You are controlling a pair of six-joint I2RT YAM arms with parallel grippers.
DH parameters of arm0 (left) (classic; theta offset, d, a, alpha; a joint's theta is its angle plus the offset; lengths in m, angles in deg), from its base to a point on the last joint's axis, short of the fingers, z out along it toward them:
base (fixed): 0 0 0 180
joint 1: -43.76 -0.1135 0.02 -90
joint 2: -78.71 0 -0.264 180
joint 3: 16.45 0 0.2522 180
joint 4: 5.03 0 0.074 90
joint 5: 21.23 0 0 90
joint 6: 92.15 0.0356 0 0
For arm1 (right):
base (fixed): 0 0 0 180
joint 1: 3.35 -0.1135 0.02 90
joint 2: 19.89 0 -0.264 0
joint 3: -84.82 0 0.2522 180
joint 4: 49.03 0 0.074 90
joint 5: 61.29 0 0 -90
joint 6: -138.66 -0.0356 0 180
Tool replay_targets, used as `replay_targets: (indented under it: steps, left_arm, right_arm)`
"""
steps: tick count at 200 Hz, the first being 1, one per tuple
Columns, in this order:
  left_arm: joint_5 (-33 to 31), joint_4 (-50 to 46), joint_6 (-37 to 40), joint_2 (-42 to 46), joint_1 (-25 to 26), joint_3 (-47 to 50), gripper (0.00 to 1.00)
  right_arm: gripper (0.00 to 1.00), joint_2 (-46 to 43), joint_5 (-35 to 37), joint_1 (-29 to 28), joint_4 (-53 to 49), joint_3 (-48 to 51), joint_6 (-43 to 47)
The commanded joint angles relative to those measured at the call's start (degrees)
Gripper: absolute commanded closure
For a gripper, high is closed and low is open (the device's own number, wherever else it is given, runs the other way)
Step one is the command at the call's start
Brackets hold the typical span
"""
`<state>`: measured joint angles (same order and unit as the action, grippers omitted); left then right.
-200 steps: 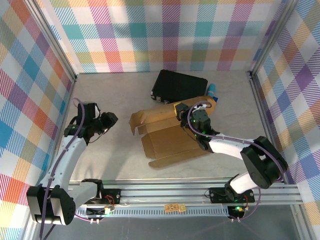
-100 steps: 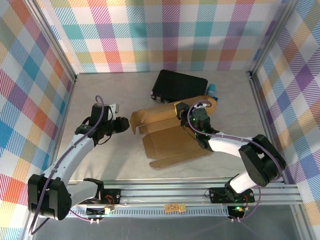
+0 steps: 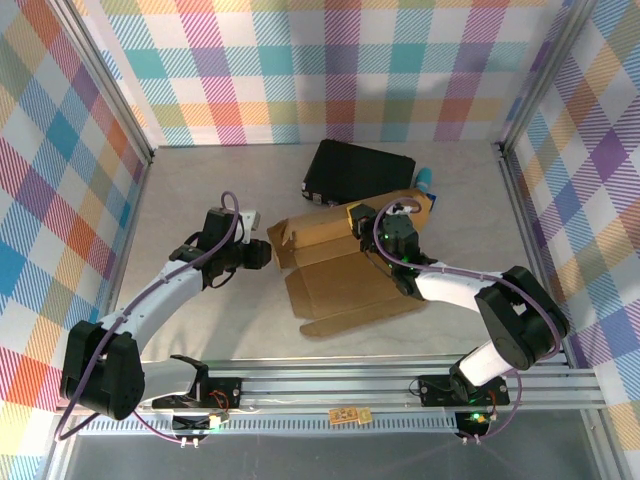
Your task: Fold the paper box
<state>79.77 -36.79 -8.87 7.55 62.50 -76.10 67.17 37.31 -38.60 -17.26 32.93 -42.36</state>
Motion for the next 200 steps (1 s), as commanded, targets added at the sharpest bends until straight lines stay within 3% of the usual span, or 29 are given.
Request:
replay_targets:
  steps: [1,80,132,200]
  left_arm:
    - [0.0,1.6,1.4,1.0,0.4,1.5,0.67]
    - [0.3,1.5,1.2,0.1,1.8,1.4,0.65]
    - [0.6,1.6,0.6,0.4,2.7,1.3,0.62]
    - [0.3,1.6,-1.2,-0.7,4.0,-0.3,0.61]
  right_arm:
    - [1.0,0.3,0.3,0.4,1.1,1.9,-0.4]
    - [1.0,2.9,1.9,0.6,4.7,4.0,-3.1]
    - [1.0,-6.6,8.0,1.1,-2.2,5.8,-3.4]
    - [1.0,-0.1,6.3,4.6,11.7,8.9,-5.7]
